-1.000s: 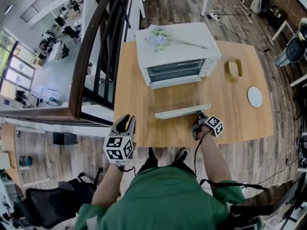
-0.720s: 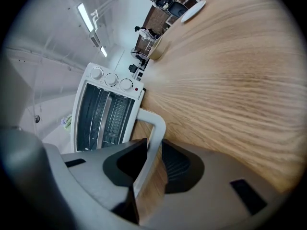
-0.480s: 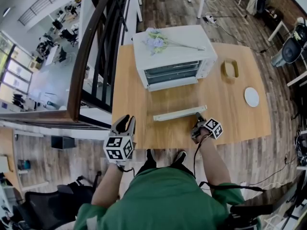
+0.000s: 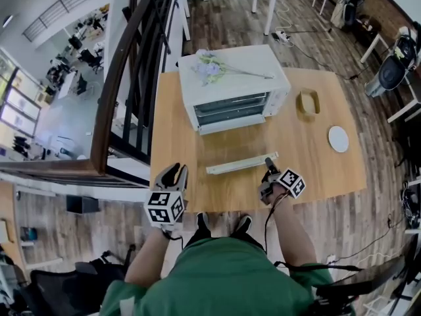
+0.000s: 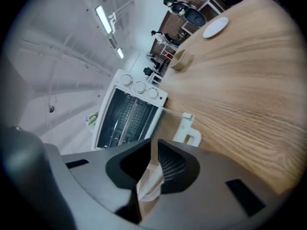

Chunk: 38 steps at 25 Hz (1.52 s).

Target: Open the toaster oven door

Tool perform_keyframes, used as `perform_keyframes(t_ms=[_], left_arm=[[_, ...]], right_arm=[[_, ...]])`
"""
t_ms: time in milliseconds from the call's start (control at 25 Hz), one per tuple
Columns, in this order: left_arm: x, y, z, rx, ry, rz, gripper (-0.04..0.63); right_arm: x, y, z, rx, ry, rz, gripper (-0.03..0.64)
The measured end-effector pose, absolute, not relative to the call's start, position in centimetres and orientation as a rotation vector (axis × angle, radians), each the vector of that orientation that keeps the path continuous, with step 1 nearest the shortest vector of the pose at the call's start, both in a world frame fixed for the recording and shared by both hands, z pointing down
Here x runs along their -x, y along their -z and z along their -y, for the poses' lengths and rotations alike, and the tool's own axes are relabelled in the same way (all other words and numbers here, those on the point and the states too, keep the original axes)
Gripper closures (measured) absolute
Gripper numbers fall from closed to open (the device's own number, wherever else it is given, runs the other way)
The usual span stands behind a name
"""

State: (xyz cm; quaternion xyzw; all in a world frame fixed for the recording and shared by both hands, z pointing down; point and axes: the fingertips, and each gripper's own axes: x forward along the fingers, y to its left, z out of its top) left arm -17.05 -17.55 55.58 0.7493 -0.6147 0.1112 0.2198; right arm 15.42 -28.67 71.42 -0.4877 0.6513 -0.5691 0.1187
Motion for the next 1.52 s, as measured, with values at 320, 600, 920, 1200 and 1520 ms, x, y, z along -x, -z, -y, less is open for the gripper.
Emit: perform_keyframes(t_ms=[320, 600, 920, 1200, 1520], left_arm=[[16.0, -53.4, 18.3, -2.132, -0.242, 1.689, 0.5], [16.3, -49.0, 21.1, -2.204, -0.159, 1.734, 0.5], [14.9, -43.5, 22.9, -2.329, -0.1, 1.77, 0.5], [13.0, -40.5, 23.4, -2.41, -0.032, 1.732, 0.5], [11.6, -39.5, 23.0, -2.451, -0.003, 1.703, 0.5]], right_arm=[[-11.0, -58.9, 28.9, 1.308, 1.361, -2.243, 0.572], [-7.2, -47.8, 27.8, 1.195, 0.97, -2.544, 0.572], [-6.6, -40.3, 26.2, 1.231, 0.543, -2.69, 0.572], [-6.1, -37.5, 25.1, 1.332, 0.191, -2.799, 0.588], [-6.0, -35.8, 24.3, 1.381, -0.074, -2.838, 0.588]])
